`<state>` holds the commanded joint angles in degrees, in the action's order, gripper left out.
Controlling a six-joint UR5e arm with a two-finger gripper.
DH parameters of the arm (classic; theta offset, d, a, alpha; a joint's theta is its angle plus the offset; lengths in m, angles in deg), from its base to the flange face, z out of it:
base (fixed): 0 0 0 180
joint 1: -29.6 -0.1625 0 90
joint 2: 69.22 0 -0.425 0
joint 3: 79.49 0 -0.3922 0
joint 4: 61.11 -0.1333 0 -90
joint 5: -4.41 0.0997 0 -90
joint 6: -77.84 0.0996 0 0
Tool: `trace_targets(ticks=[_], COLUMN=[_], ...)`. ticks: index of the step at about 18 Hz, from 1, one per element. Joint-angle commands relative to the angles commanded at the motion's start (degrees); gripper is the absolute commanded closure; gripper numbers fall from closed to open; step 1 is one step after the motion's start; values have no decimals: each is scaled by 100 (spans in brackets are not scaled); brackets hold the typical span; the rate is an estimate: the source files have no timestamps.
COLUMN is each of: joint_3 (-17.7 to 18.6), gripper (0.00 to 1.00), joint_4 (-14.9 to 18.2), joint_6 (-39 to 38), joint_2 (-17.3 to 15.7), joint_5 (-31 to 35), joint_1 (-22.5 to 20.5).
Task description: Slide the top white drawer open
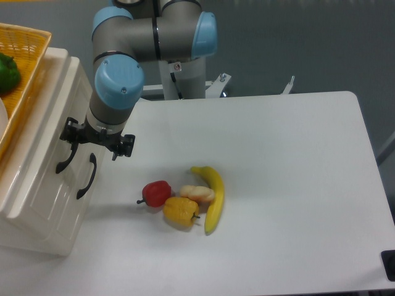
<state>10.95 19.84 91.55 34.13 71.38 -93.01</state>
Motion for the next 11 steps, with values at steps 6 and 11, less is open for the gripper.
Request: trace_targets(ticks=[6,11], joint_3=[0,26], gripper=[0,0], joint_4=[0,0], joint_6=[0,0], joint_2=[9,9], joint_5=[9,17], joint_1=[79,79])
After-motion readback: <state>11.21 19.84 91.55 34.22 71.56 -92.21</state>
